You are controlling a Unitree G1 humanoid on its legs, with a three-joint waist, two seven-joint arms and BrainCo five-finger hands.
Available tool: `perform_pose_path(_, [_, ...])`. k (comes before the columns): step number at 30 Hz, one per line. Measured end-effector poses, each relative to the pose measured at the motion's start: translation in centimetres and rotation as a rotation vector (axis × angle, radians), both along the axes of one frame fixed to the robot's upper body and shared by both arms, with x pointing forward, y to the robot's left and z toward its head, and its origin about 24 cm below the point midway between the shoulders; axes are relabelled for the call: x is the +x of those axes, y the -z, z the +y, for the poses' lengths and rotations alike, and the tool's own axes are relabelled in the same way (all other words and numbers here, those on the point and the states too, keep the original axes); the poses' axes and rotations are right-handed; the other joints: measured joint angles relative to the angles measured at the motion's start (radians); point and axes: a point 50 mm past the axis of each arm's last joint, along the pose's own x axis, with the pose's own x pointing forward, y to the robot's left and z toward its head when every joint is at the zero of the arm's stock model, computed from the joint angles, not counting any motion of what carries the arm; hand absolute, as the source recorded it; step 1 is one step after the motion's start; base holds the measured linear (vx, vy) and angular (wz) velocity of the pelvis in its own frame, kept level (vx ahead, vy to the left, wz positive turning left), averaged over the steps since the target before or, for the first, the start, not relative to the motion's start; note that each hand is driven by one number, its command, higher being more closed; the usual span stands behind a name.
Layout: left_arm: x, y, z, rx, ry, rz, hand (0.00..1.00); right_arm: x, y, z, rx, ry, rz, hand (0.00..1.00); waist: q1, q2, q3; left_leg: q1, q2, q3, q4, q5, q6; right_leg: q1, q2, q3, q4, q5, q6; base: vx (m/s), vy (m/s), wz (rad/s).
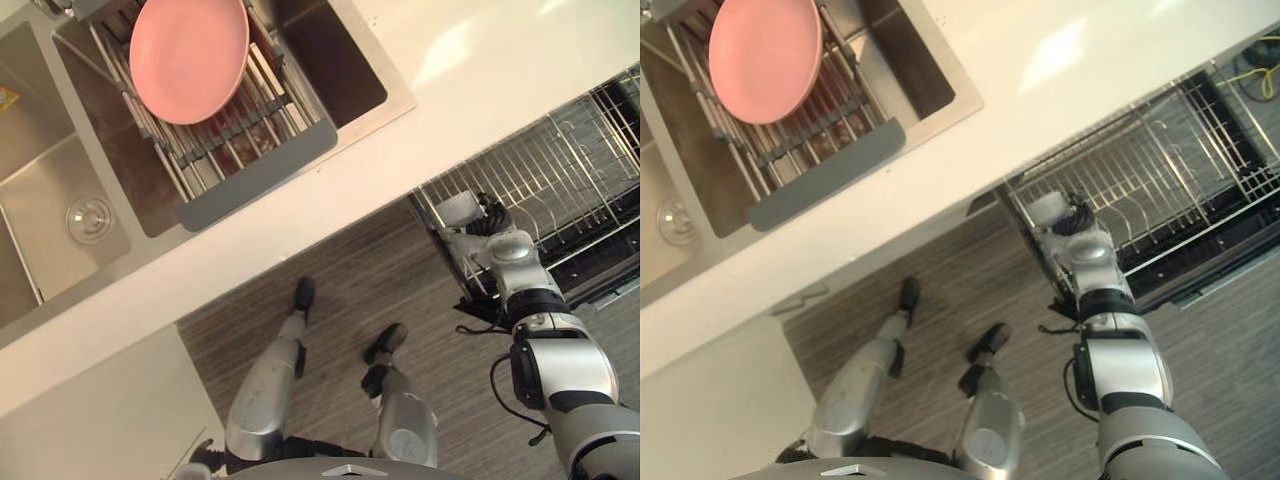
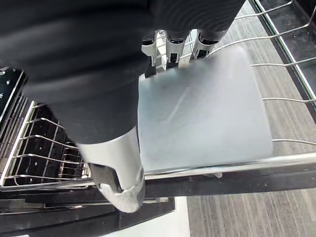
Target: Walk over to the sink, pick up the cup, carry it to the dishwasher, place the cup inside the dishwasher, then close the dishwasher door
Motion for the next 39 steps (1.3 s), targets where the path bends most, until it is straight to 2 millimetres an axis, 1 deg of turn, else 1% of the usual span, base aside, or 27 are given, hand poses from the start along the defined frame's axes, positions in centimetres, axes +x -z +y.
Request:
perform_pose_path(4, [0.1, 0.0, 0.0, 0.01, 0.005, -0.003, 0.0, 0.3, -0.5, -0.1, 0.03, 0.013, -0.019, 0.0, 0.008, 0.002, 0.0, -0.001, 0.0, -0.001, 0.0, 0.002, -0.003, -0.024, -0.014, 0.005, 0.056, -0.031, -0.004, 0.01, -0.098, 0.03])
perform_pose_path(6, [0.1, 0.0, -0.3, 0.017, 0.028, -0.002, 0.0, 0.2, -0.8, -0.3, 0.03, 0.019, -0.033, 0.0, 0.011, 0.015, 0.002, 0.001, 0.002, -0.004, 0.0, 0.004, -0.005, -0.026, -0.022, 0.003, 0.078, -0.044, -0.004, 0.0, -0.11, 0.06])
perform_pose_path(9, [0.1, 0.0, -0.5, 0.016, 0.035, -0.002, 0.0, 0.2, -1.2, -0.6, 0.041, 0.038, -0.062, 0.0, 0.01, 0.024, 0.0, 0.003, 0.004, -0.004, 0.0, 0.004, -0.006, -0.035, -0.026, 0.006, 0.101, -0.057, -0.006, 0.0, -0.11, 0.0])
perform_pose_path(13, [0.1, 0.0, -0.5, 0.016, 0.035, -0.002, 0.0, 0.2, -1.5, -0.6, 0.062, 0.049, -0.103, 0.0, -0.003, 0.024, 0.0, 0.021, 0.008, 0.0, -0.001, 0.002, -0.008, -0.023, -0.025, 0.012, 0.106, -0.063, -0.006, 0.01, -0.107, -0.05])
perform_pose_path(15, [0.3, -0.1, -0.4, 0.019, 0.035, -0.011, 0.0, 0.0, -1.9, -0.4, 0.063, 0.032, -0.15, 0.0, -0.007, 0.024, 0.0, 0.046, 0.009, 0.01, -0.001, 0.0, -0.011, -0.002, -0.022, 0.023, 0.1, -0.063, -0.004, 0.01, -0.083, -0.12])
perform_pose_path(17, [0.2, -0.1, -0.3, 0.028, 0.042, -0.011, 0.0, -0.4, -2.4, -0.2, 0.068, 0.029, -0.225, 0.0, -0.019, 0.023, 0.0, 0.078, 0.011, 0.026, -0.001, -0.01, -0.024, 0.029, -0.02, 0.031, 0.086, -0.059, 0.002, 0.01, -0.087, -0.14])
perform_pose_path(19, [0.1, -0.2, -0.2, 0.038, 0.053, -0.012, 0.0, -1.2, -1.8, -0.3, 0.112, 0.051, -0.278, 0.0, -0.036, 0.022, -0.013, 0.107, 0.015, 0.031, -0.001, -0.018, -0.034, 0.068, -0.009, 0.032, 0.052, -0.049, 0.006, 0.01, -0.083, -0.09])
perform_pose_path(20, [0.0, -0.2, -0.2, 0.04, 0.057, -0.007, 0.0, -1.5, -1.5, -0.3, 0.117, 0.054, -0.282, 0.0, -0.037, 0.022, -0.024, 0.11, 0.017, 0.034, -0.001, -0.02, -0.036, 0.074, -0.005, 0.033, 0.042, -0.044, 0.007, 0.01, -0.076, -0.12])
perform_pose_path(21, [-0.4, -0.1, -0.1, 0.043, 0.061, 0.008, 0.0, -2.2, -0.4, -0.3, 0.122, 0.064, -0.276, 0.0, -0.04, 0.019, -0.056, 0.113, 0.021, 0.045, -0.001, -0.025, -0.043, 0.084, 0.005, 0.036, 0.018, -0.033, 0.005, 0.02, -0.06, -0.15])
perform_pose_path(22, [-0.6, -0.1, -0.1, 0.045, 0.061, 0.015, 0.0, -2.6, 0.2, -0.2, 0.132, 0.07, -0.272, 0.0, -0.04, 0.016, -0.069, 0.119, 0.023, 0.053, -0.001, -0.027, -0.044, 0.089, 0.01, 0.044, 0.007, -0.028, 0.006, 0.04, -0.081, -0.3])
perform_pose_path(23, [-1.3, 0.0, 0.1, 0.049, 0.048, 0.034, 0.0, -3.3, 1.4, 0.1, 0.16, 0.079, -0.263, 0.0, -0.045, 0.006, -0.095, 0.14, 0.027, 0.065, -0.001, -0.033, -0.04, 0.11, 0.019, 0.056, -0.018, -0.018, 0.008, 0.05, -0.083, -0.37])
perform_pose_path(24, [-1.9, 0.1, 0.5, 0.057, 0.03, 0.053, 0.0, -4.2, 2.9, 0.3, 0.181, 0.081, -0.246, 0.0, -0.055, -0.004, -0.123, 0.167, 0.031, 0.082, -0.001, -0.043, -0.036, 0.141, 0.028, 0.063, -0.043, -0.011, 0.008, 0.06, -0.084, -0.37])
perform_pose_path(25, [-2.2, 0.1, 0.7, 0.065, 0.027, 0.064, 0.0, -4.8, 3.6, 0.5, 0.195, 0.083, -0.241, 0.0, -0.06, -0.012, -0.14, 0.179, 0.034, 0.086, -0.001, -0.049, -0.031, 0.154, 0.033, 0.068, -0.056, -0.009, 0.008, 0.08, -0.098, -0.42])
perform_pose_path(27, [-3.0, 0.1, 1.6, 0.087, -0.003, 0.09, 0.0, -6.8, 6.1, 1.1, 0.24, 0.098, -0.215, 0.0, -0.073, -0.049, -0.215, 0.221, 0.048, 0.122, -0.001, -0.074, -0.034, 0.189, 0.055, 0.101, -0.1, 0.0, 0.011, 0.08, -0.082, -0.51])
perform_pose_path(28, [-3.1, 0.1, 1.8, 0.09, -0.016, 0.091, 0.0, -7.3, 6.5, 1.1, 0.253, 0.103, -0.216, 0.0, -0.077, -0.056, -0.23, 0.231, 0.051, 0.134, -0.001, -0.08, -0.036, 0.197, 0.06, 0.109, -0.111, 0.002, 0.011, 0.07, -0.075, -0.5])
perform_pose_path(30, [-3.7, 0.1, 2.3, 0.108, -0.014, 0.12, 0.0, -9.0, 7.8, 1.1, 0.332, 0.123, -0.221, 0.0, -0.1, -0.079, -0.278, 0.269, 0.065, 0.165, -0.002, -0.1, -0.04, 0.225, 0.075, 0.129, -0.143, 0.007, 0.009, 0.06, -0.077, -0.46])
perform_pose_path(32, [-4.2, 0.2, 2.7, 0.111, -0.041, 0.145, 0.0, -10.2, 8.4, 1.0, 0.407, 0.137, -0.256, 0.0, -0.113, -0.09, -0.306, 0.289, 0.074, 0.187, -0.007, -0.109, -0.044, 0.238, 0.084, 0.139, -0.161, 0.007, 0.004, 0.01, -0.049, -0.4])
perform_pose_path(34, [-4.4, 0.2, 2.8, 0.11, -0.063, 0.154, 0.0, -11.4, 8.3, 1.2, 0.484, 0.123, -0.329, 0.0, -0.124, -0.095, -0.322, 0.303, 0.081, 0.199, -0.007, -0.115, -0.046, 0.25, 0.091, 0.142, -0.172, 0.008, 0.003, 0.02, -0.042, -0.28])
perform_pose_path(35, [-4.5, 0.2, 2.8, 0.111, -0.081, 0.156, 0.0, -11.9, 8.0, 1.6, 0.531, 0.099, -0.386, 0.0, -0.132, -0.096, -0.332, 0.305, 0.085, 0.204, -0.007, -0.117, -0.047, 0.256, 0.096, 0.143, -0.181, 0.01, 0.003, 0.02, -0.034, -0.2])
perform_pose_path(36, [-4.8, 0.2, 2.8, 0.111, -0.105, 0.162, 0.0, -12.3, 6.8, 2.4, 0.619, 0.038, -0.502, 0.0, -0.142, -0.098, -0.342, 0.311, 0.09, 0.217, -0.007, -0.12, -0.05, 0.257, 0.101, 0.153, -0.191, 0.02, -0.003, 0.03, -0.038, -0.27])
perform_pose_path(38, [-5.0, 0.2, 2.9, 0.104, -0.15, 0.164, 0.0, -12.5, 4.9, 3.6, 0.724, -0.063, -0.647, 0.0, -0.146, -0.099, -0.353, 0.322, 0.096, 0.23, -0.007, -0.126, -0.054, 0.262, 0.109, 0.166, -0.201, 0.026, -0.007, 0.03, -0.033, -0.24])
perform_pose_path(39, [-5.0, 0.2, 2.9, 0.102, -0.155, 0.164, 0.0, -12.5, 4.7, 3.7, 0.741, -0.076, -0.664, 0.0, -0.146, -0.099, -0.355, 0.323, 0.096, 0.231, -0.007, -0.127, -0.055, 0.263, 0.11, 0.167, -0.202, 0.027, -0.007, 0.04, -0.031, -0.11])
